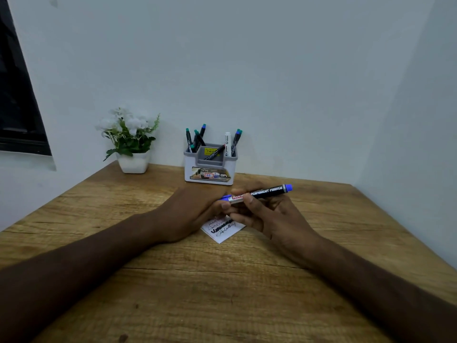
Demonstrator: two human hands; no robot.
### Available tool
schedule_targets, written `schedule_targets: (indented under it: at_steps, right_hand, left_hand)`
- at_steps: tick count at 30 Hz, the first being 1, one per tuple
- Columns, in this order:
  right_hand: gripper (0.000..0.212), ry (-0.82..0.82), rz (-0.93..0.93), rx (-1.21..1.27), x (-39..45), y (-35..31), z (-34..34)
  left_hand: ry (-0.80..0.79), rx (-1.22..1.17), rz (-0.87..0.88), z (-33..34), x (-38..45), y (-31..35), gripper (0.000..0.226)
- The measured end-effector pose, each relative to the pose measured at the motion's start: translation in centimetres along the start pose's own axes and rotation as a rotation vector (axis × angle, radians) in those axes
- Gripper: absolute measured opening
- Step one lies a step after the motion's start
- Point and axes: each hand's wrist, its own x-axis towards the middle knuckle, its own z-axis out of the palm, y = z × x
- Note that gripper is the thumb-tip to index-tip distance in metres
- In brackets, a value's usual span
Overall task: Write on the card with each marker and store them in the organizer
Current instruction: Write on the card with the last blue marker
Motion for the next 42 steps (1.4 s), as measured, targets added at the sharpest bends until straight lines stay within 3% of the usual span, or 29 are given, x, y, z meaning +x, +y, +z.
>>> schedule_targets:
  at_steps: [5, 9, 11, 13, 18, 23, 31, 42]
  right_hand:
    - [0.021, 0.027, -0.030, 0.108, 0.5, -2.1, -1.4]
    - [0.035, 0.181, -0.033, -0.116, 0.8, -1.1, -2.3]
    - [0.031, 0.261, -0.056, -0.285, 1.2, -0.5, -2.7]
    - [0.025, 0.313, -0.074, -0.349, 1.4, -0.2, -3.1]
    - [0.003, 0.222, 0.046, -0.352, 0.8, -0.2, -2.9]
    - [0.010, 0.196, 0.074, -0.475, 0.9, 0.1, -2.9]
    - [0.009, 0.183, 0.060, -0.639, 1.0, 0.3, -2.8]
    - [0.008, 0.238, 0.082, -0.647, 0.8, -0.1, -2.6]
  left_hand:
    - [-0.048, -0.051, -0.052, 0.2, 0.1, -0.5, 0.056]
    - [-0.071, -0.173, -0.086, -0.3, 0.2, 0.1, 0.046]
    - [-0.116, -0.244, -0.090, -0.6, 0.1, -0.2, 0.026]
    - [-0.159, -0.290, -0.055, -0.9, -0.1, -0.3, 0.026]
    - [-0.129, -0.263, 0.001, -0.7, -0.1, -0.3, 0.038]
    - [-0.074, -0.090, -0.007, 0.2, 0.1, -0.4, 0.043]
    - [-0.087, -0.089, -0.031, 0.2, 0.0, -0.4, 0.046]
    - [-0.106, -0.098, -0.038, 0.3, 0.2, -0.5, 0.041]
